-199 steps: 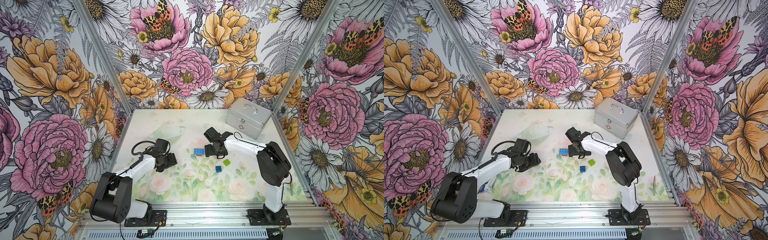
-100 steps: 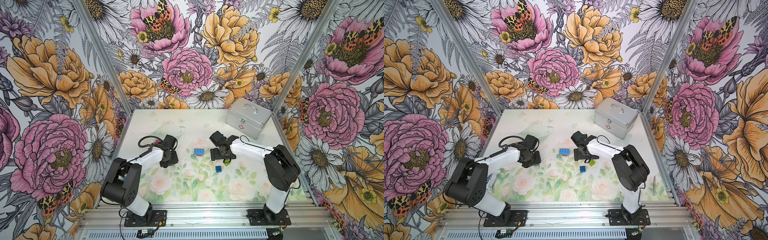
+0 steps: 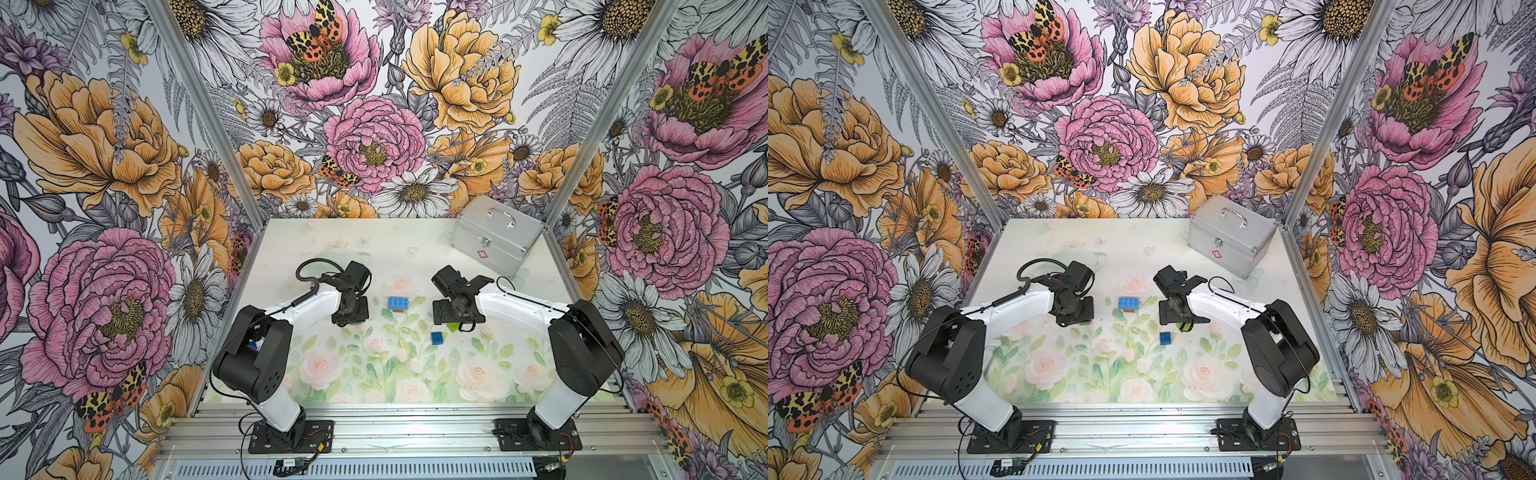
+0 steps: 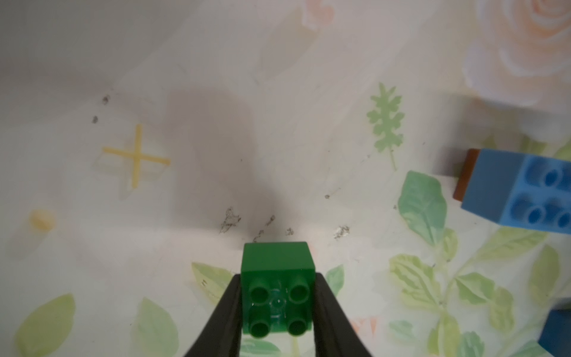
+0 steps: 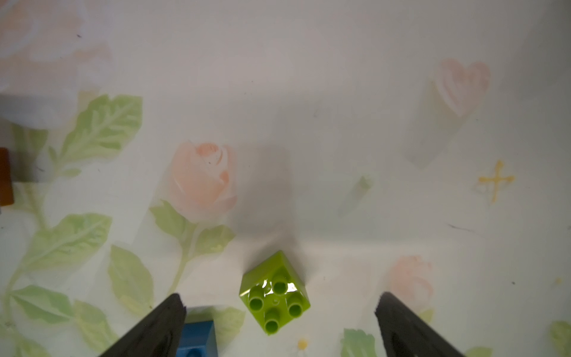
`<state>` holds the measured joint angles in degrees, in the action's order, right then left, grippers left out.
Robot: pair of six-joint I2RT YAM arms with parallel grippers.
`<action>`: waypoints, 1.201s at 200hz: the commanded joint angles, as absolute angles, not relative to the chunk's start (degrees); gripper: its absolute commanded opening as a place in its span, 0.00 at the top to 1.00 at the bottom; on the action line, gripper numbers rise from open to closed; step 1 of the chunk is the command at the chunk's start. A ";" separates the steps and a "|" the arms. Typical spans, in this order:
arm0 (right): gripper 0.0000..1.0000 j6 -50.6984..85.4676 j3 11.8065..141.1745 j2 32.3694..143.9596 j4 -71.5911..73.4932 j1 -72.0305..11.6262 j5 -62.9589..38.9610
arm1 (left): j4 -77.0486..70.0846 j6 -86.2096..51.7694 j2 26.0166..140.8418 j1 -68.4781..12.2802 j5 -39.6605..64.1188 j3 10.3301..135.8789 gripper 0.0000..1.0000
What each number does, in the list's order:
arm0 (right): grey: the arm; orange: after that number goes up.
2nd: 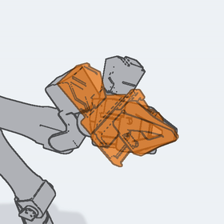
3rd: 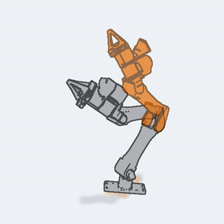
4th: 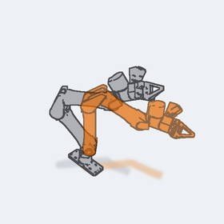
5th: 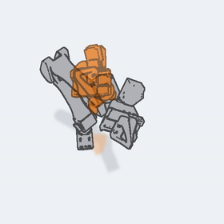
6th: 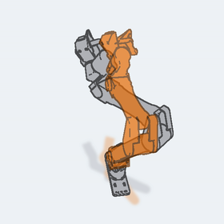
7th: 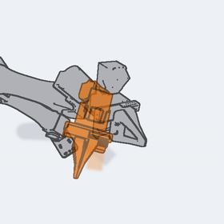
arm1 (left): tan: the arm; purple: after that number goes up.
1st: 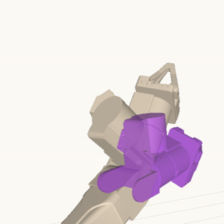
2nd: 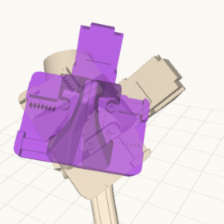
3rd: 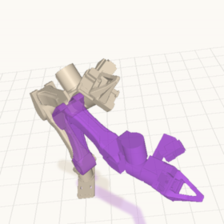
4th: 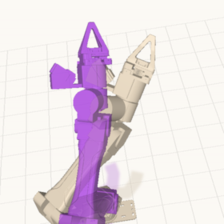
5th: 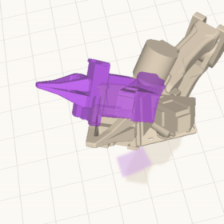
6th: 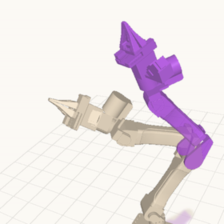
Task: Assemble the letter v with lego
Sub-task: Pick up the lego brick from the center of the board, then adjust the lego brick at the center of the board.
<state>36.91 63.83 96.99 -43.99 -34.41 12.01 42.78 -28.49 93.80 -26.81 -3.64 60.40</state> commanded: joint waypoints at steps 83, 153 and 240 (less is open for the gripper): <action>0.02 39.55 58.10 93.06 -43.51 -31.82 13.36 | 51.19 -21.49 102.37 -35.66 -4.35 81.74 0.86; 0.05 41.09 63.39 90.94 -41.27 -33.70 10.01 | 51.77 -22.76 106.88 -35.78 -5.69 84.10 0.85; 0.25 56.50 56.08 96.15 0.34 -33.68 -14.43 | 51.44 -23.99 107.04 -33.45 -3.81 85.01 0.86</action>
